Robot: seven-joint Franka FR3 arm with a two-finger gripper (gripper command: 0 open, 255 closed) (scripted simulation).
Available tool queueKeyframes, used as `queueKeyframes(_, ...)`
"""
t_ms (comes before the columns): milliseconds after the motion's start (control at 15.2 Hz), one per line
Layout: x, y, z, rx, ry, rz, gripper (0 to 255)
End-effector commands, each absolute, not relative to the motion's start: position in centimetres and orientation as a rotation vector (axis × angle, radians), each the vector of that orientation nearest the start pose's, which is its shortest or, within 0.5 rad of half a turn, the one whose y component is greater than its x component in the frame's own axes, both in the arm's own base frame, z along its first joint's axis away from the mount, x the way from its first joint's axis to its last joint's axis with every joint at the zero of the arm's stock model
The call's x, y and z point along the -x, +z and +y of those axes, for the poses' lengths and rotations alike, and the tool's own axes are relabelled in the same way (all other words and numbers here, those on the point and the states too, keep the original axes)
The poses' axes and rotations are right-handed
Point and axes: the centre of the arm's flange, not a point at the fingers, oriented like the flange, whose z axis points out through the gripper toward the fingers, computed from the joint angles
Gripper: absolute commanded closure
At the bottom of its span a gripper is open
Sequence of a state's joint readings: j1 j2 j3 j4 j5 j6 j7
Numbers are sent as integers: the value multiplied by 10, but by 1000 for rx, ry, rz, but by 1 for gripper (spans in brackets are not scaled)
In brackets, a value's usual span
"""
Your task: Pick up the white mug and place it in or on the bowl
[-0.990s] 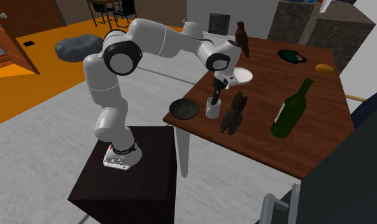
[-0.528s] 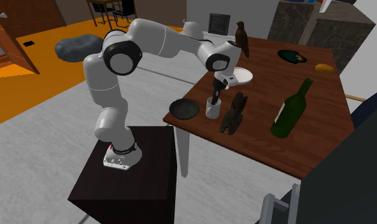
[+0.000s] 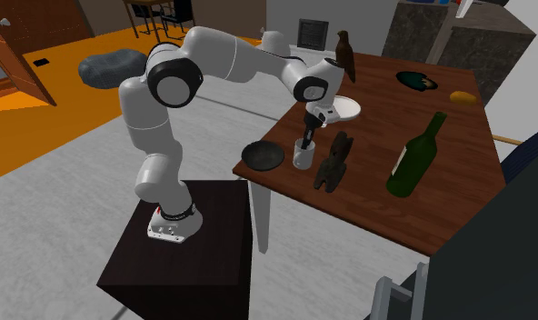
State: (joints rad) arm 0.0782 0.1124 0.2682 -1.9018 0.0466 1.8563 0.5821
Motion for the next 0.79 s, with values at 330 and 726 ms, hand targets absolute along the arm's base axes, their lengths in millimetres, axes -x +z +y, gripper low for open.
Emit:
queueKeyframes(330,-536,457,193,3109,268,393,255)
queueKeyframes(726,-536,488,193,3109,268,393,255)
